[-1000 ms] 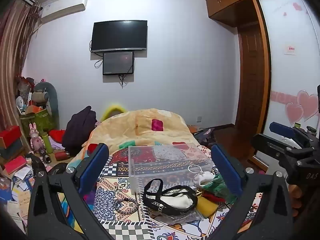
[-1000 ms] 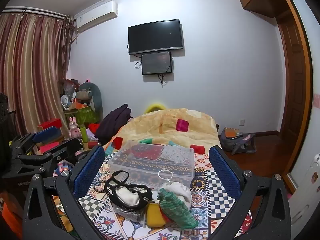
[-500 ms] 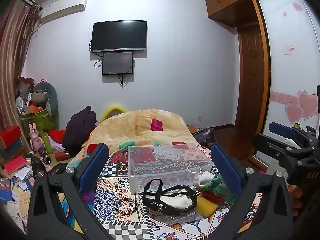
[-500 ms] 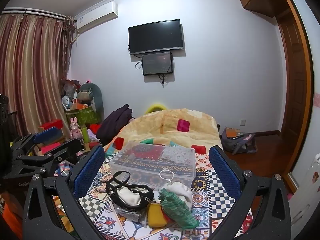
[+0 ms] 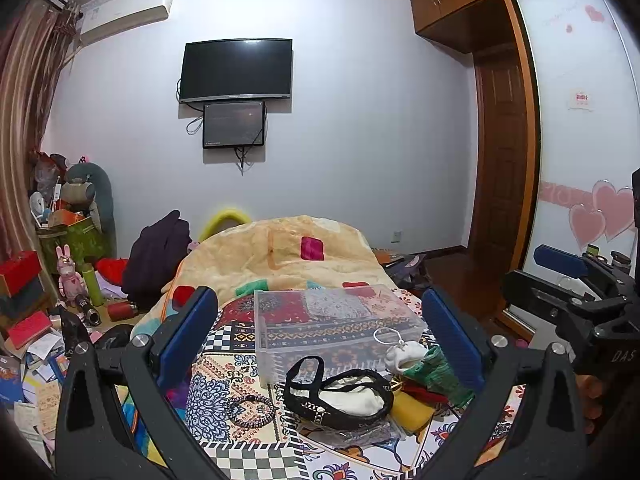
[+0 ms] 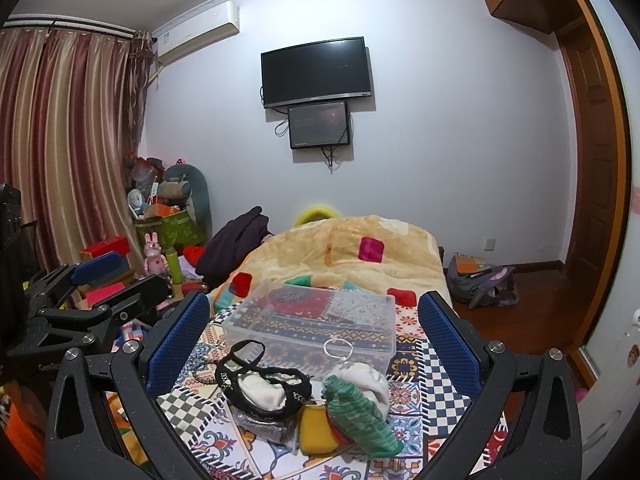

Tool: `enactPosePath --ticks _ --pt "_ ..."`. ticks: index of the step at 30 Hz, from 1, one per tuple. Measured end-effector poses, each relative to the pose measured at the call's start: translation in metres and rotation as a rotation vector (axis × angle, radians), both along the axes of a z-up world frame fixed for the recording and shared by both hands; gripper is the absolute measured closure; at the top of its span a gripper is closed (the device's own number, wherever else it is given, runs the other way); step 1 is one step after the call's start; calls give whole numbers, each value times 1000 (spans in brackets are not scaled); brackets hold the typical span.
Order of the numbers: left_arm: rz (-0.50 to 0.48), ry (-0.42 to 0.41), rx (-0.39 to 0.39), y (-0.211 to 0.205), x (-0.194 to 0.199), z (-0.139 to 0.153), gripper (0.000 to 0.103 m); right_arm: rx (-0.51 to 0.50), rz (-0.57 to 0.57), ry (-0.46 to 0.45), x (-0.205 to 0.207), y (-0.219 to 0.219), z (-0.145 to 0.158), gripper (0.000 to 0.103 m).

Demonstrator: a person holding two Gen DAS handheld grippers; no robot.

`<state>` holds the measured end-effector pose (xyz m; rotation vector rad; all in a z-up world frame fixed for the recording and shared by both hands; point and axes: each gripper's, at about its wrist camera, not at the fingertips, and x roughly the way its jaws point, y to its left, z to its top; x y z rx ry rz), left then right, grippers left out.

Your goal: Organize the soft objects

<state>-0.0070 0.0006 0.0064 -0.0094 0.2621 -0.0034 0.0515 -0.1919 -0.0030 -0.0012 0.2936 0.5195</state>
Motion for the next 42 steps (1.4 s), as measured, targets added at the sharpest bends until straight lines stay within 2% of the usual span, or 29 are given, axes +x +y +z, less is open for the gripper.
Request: enactPosePath --ticks 7,10,12,13,18,19,21,25,31,34,35,36,38,42 --pt "-30 72 -9 8 11 -14 0 -6 25 51 11 -1 -8 0" --pt "-21 122 -10 17 19 -28 0 -2 40 116 18 -1 -19 0" --pt "-9 160 -14 24 25 -40 8 -2 55 167 24 -2 -32 2" --pt "-3 183 -14 28 28 -46 17 7 60 197 25 -2 -35 3" --pt "36 282 -40 49 48 -75 34 -6 92 345 35 -2 -62 27" --pt "45 296 -42 53 52 -81 37 -17 98 371 37 -2 -69 30" --pt "69 325 -39 62 59 -92 40 -47 98 386 40 -2 -76 37" --pt "136 400 -21 80 75 -119 47 -103 97 408 48 0 -90 42" --pt "171 529 -50 102 92 -157 63 -165 93 420 60 1 -106 51" --pt "166 571 -58 106 97 -168 74 -164 89 443 67 1 -112 63" --pt "161 581 -61 106 97 -170 79 -128 100 493 69 1 -113 71" --pt "157 584 -62 106 97 -173 81 -123 99 498 71 1 -114 79" --pt "147 586 -60 104 98 -174 89 -98 111 512 72 -1 -114 82" --pt "130 575 -61 101 95 -172 96 -57 138 501 70 -3 -108 86"
